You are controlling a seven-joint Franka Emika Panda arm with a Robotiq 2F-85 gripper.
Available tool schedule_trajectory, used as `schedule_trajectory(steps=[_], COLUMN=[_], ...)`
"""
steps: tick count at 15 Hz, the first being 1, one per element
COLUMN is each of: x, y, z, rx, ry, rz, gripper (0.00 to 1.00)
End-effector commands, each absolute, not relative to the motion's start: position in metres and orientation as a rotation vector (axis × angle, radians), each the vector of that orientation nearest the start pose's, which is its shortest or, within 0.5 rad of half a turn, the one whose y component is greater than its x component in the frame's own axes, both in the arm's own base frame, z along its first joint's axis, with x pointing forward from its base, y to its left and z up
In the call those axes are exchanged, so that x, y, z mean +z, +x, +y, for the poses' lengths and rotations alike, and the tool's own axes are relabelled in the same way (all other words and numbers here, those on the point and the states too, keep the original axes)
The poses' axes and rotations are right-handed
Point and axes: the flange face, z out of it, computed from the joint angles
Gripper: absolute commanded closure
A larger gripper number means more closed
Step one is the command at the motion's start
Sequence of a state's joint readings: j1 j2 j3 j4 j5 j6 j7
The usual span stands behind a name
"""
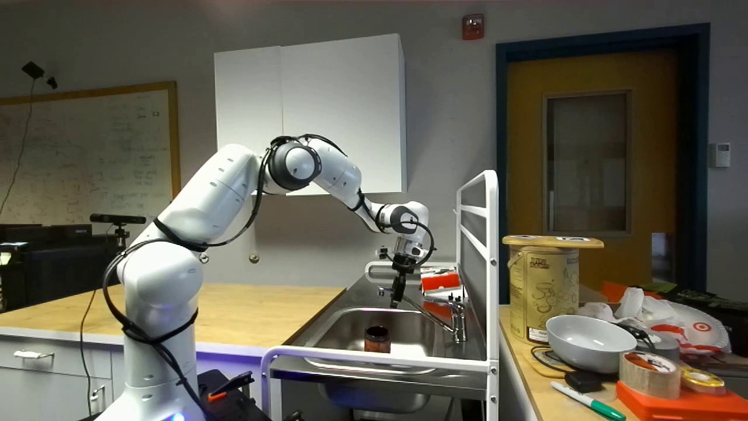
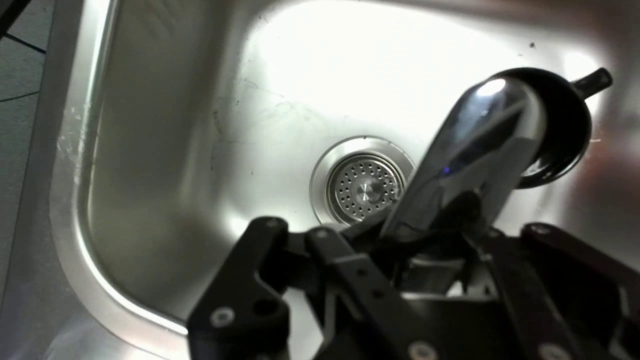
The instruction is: Move the faucet to the left
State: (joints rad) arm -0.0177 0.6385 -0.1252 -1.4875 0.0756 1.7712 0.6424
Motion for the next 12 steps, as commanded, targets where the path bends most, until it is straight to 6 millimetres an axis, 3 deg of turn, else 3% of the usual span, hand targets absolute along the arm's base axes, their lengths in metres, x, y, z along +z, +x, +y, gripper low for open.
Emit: schedule_trajectory(steps=[1, 12], x=[0.271, 0.27], y=[0.691, 0.721], z=[-0.075, -0.065], rx=[0.568, 0.624], ry=[-2.937, -2.951], rz=[1.26, 1.268], gripper=[0.97, 0.97])
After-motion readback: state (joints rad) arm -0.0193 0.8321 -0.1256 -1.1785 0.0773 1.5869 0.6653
